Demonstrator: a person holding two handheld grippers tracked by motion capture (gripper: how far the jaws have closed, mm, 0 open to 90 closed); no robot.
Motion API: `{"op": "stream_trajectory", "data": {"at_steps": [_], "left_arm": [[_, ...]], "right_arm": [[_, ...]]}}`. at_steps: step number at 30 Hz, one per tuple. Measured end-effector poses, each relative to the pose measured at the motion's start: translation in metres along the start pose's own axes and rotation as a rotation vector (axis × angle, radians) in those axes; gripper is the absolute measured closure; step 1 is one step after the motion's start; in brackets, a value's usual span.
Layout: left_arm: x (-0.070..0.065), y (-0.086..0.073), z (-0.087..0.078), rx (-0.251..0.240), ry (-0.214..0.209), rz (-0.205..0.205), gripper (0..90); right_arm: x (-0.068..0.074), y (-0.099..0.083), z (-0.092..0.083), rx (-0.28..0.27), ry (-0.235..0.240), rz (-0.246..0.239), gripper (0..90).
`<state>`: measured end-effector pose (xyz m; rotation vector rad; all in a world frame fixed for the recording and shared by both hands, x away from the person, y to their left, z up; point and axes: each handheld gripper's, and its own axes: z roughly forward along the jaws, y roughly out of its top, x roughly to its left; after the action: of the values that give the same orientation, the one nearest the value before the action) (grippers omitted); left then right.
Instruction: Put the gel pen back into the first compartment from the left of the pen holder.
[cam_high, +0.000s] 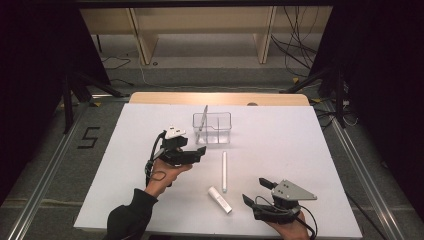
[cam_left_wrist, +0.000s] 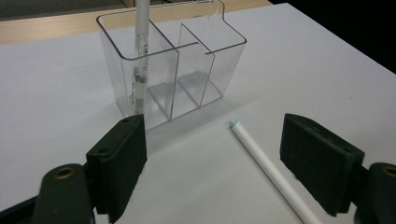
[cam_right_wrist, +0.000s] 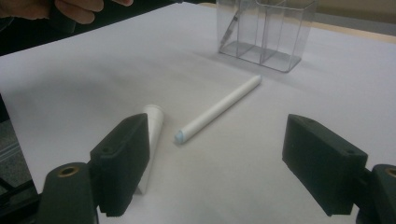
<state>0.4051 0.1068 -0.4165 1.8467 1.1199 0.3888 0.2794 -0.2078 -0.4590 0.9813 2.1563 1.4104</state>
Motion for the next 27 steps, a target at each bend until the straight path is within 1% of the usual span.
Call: {"op": "stream_trajectory", "data": {"at_steps": [12,17,19,22,27], "left_arm": [[-0.012,-0.003,0.004,0.022,-0.007,0.002,20.8],[-0.015,-0.005,0.005,0.025,-0.007,0.003,20.4],[-0.016,-0.005,0.005,0.025,-0.009,-0.006,20.3],[-0.017,-0.005,0.006,0.027,-0.006,-0.009,20.1],[-0.020,-0.007,0.007,0.032,-0.004,-0.006,19.6]], "right_arm": [[-0.004,-0.001,-0.002,0.000,-0.013,0.010,23.8],[-0.005,-0.001,-0.002,-0.005,-0.016,0.010,23.7],[-0.006,-0.001,-0.002,-0.005,-0.017,0.013,23.7],[-0.006,-0.002,-0.002,-0.003,-0.017,0.013,23.7],[-0.007,-0.002,-0.002,-0.003,-0.019,0.014,23.7]]}}
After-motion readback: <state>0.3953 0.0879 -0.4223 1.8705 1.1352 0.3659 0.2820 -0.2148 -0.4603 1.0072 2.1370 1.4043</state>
